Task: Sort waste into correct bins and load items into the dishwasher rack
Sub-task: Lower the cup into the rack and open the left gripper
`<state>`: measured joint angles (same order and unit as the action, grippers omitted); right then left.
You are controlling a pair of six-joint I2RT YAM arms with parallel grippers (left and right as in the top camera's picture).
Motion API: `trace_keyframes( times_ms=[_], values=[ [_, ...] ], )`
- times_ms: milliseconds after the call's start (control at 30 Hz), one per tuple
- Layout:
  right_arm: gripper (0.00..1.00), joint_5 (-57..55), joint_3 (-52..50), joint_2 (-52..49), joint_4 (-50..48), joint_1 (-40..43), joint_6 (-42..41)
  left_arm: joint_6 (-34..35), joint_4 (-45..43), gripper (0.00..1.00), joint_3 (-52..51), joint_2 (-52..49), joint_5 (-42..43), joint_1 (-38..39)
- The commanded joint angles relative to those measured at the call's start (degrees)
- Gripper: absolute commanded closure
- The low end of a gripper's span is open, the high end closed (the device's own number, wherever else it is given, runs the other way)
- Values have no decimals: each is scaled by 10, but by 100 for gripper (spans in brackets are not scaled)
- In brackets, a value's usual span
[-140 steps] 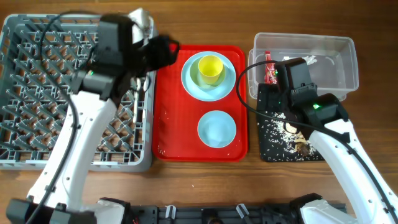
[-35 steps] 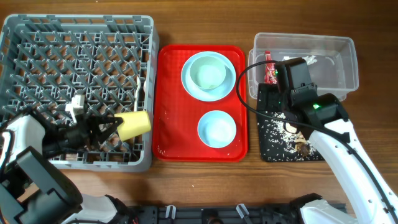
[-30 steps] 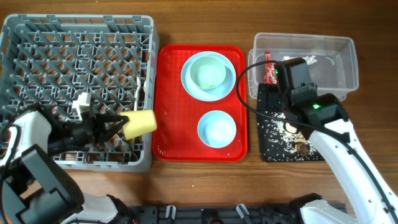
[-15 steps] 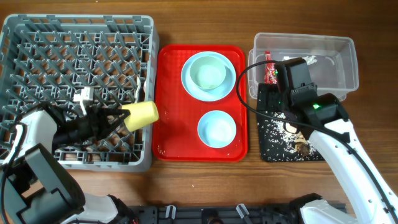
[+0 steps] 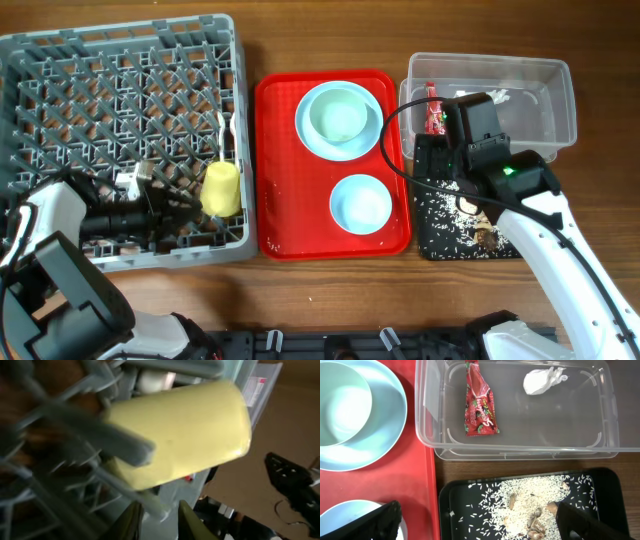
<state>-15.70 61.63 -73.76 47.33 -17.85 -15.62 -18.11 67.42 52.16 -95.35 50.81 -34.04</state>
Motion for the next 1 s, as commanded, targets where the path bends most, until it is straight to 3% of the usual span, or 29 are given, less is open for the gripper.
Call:
trace_keyframes(
  times_ms=[0,100,167,333,533,667,833,967],
  values=[
    [0,-10,3,1,-2,2,-9,26,-1,68,-4,-1,-55,-12],
    [0,-10,3,1,-2,2,-9,35,6,52,7,14,-55,-12],
    [0,-10,3,1,-1,2,-9,36,18,46,28,32,-54,-12],
    [0,-10,3,1,-2,2,-9,95,31,44,96,156,-71,-11],
    [0,-10,3,1,-2,2,-9,156,-9,40,98,314,-82,-3],
    [0,-10,3,1,-1,2,-9,252,-80,36,98,383,-105,92],
    [0,-10,3,1,-2,2,-9,361,-219,40,99,358,-142,281],
    [0,-10,3,1,-2,2,-9,390,-288,73,99,290,-246,435]
  ],
)
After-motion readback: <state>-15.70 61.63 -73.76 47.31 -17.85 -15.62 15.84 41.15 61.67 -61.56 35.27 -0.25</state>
